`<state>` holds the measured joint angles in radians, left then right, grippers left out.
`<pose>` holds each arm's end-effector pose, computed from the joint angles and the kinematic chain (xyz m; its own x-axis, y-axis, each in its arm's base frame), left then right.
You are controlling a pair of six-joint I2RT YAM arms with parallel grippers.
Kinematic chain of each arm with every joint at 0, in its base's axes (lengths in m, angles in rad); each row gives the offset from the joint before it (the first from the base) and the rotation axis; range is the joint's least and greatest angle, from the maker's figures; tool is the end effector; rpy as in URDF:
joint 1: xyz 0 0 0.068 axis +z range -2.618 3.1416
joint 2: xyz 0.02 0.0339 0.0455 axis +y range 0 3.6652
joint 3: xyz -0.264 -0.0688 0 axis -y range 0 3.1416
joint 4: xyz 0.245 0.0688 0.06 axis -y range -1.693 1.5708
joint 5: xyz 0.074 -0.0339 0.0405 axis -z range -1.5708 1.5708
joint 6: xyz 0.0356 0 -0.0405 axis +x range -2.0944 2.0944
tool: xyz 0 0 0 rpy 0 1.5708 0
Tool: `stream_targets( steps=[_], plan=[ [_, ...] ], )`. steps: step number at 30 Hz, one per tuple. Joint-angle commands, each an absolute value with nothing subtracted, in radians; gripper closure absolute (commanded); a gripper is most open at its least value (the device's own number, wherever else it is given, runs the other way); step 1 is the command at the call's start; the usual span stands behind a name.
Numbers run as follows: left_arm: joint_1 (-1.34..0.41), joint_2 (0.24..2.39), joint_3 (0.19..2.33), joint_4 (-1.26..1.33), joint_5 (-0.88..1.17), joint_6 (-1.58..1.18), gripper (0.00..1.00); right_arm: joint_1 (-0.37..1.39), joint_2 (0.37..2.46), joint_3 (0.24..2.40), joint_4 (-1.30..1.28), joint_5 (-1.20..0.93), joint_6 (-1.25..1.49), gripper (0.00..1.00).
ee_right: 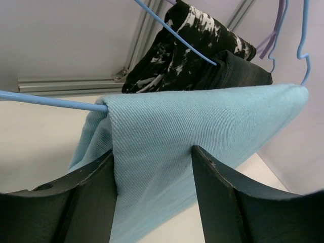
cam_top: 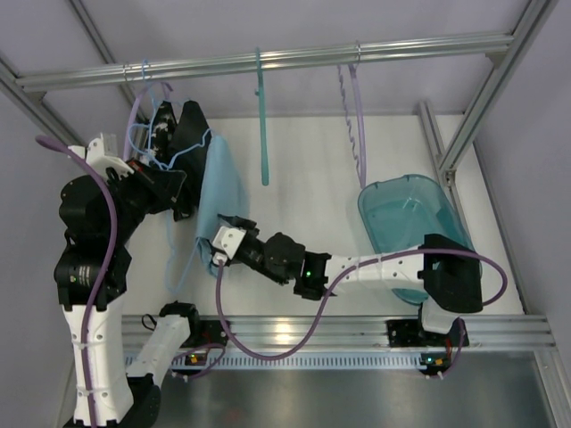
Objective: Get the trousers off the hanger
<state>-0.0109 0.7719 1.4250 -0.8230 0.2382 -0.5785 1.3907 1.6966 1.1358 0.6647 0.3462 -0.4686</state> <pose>0.0959 -0.0094 0.4758 -0.2745 -0.5284 -0.8034 0.1111 0.8125 -0.5723 0.0834 0.3908 0.3071 0.4072 -0.1350 -0.9033 -0.7634 0.4927 -0.4178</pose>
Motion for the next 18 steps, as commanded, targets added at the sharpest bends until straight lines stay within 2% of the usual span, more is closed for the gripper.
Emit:
stream_targets(
  steps=[1,6,10,12,13,15,17,18],
  plan=[
    [-0.008,0.744,1.493,-0.629,0.273,-0.612,1.00,1.358,1.667,1.180,0.701,0.371,-0.459,0.43],
    [-0.008,0.739,1.485,-0.630,0.284,-0.609,1.00,1.324,1.667,1.190,0.690,0.362,-0.453,0.43],
    [-0.006,0.738,1.480,-0.629,0.293,-0.606,1.00,1.295,1.655,1.190,0.669,0.339,-0.443,0.52],
    [-0.008,0.739,1.477,-0.630,0.302,-0.609,1.00,1.284,1.655,1.193,0.672,0.336,-0.456,0.62],
    [-0.008,0.739,1.474,-0.629,0.307,-0.615,1.00,1.282,1.661,1.198,0.670,0.336,-0.457,0.74],
    [-0.006,0.739,1.467,-0.630,0.314,-0.621,1.00,1.275,1.669,1.221,0.666,0.331,-0.460,0.89],
    [-0.008,0.735,1.454,-0.629,0.316,-0.621,1.00,1.273,1.674,1.239,0.660,0.322,-0.465,1.00],
    [-0.008,0.733,1.450,-0.629,0.311,-0.620,1.00,1.273,1.671,1.241,0.660,0.315,-0.471,1.00]
  ],
)
